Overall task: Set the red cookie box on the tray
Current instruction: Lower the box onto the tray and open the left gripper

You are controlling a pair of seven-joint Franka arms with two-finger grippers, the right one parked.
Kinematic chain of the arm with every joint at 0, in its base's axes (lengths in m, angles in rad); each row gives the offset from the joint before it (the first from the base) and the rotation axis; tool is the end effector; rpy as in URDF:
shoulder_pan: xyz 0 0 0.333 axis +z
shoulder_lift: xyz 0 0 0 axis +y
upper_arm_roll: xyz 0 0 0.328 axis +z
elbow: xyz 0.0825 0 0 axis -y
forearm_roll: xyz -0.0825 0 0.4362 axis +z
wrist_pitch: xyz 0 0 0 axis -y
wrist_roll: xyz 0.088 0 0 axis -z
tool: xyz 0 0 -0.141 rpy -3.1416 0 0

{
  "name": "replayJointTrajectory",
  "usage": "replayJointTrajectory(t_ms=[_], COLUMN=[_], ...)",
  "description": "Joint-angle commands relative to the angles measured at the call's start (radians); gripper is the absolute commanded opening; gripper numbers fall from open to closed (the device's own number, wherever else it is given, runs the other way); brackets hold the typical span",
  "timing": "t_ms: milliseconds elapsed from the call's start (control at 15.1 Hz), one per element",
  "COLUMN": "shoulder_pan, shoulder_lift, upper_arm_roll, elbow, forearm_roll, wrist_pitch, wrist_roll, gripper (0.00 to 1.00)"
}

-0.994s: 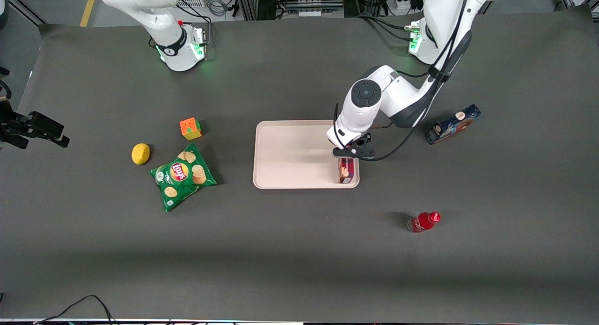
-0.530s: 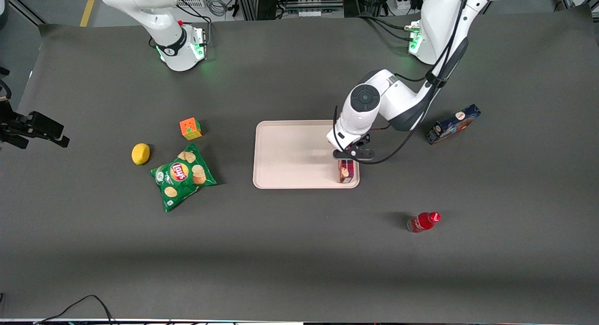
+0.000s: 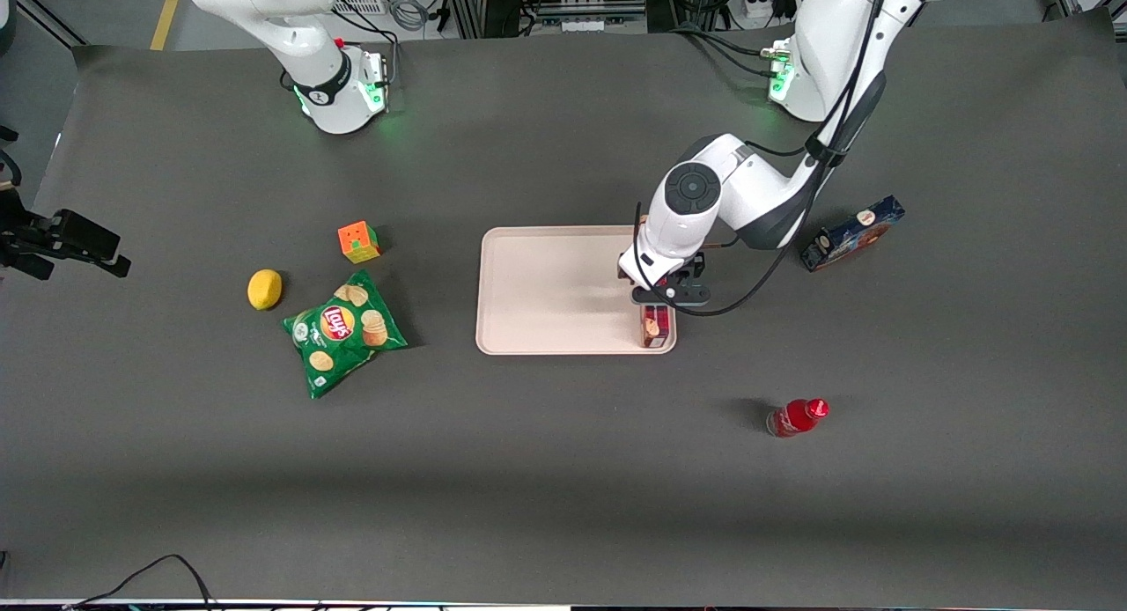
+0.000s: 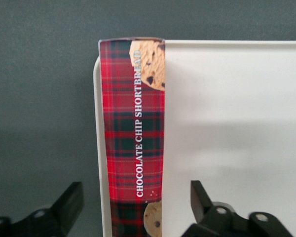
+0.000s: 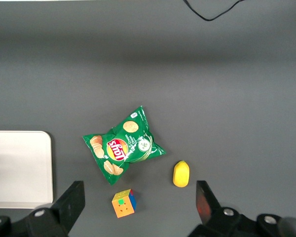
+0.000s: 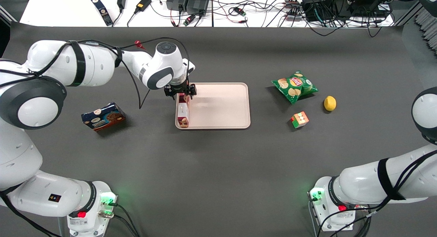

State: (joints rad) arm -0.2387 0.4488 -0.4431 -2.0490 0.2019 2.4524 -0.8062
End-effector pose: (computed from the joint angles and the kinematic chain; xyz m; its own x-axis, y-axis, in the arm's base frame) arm 0.4914 -0.3998 0.1750 0.9994 0.0064 -0.0334 0.0081 -0.9988 0.0490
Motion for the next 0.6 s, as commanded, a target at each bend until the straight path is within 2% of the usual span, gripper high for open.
replayJointTrajectory(t_ms=[0,199,331,464,530], shoulder_pan=[-0.016,-0.004,0.024,0.030,0.044], shoulder_lift=[-0.031,-0.093,-0.139,-0.186,-0.209], upper_arm_roll=[0.014,0.034,0.059,0.145,0.185], elbow=[0.041,0.134,0.205,0.277,0.312], forearm_roll=[0.014,-0.016,-0.103,-0.197,-0.214], wrist_pitch=[-0.035,-0.204,-0.327,-0.464,-0.522], wrist_roll=[-0.019,0.053,0.186,0.365,0.440], gripper=[1.00,1.00,1.00,1.00,1.00])
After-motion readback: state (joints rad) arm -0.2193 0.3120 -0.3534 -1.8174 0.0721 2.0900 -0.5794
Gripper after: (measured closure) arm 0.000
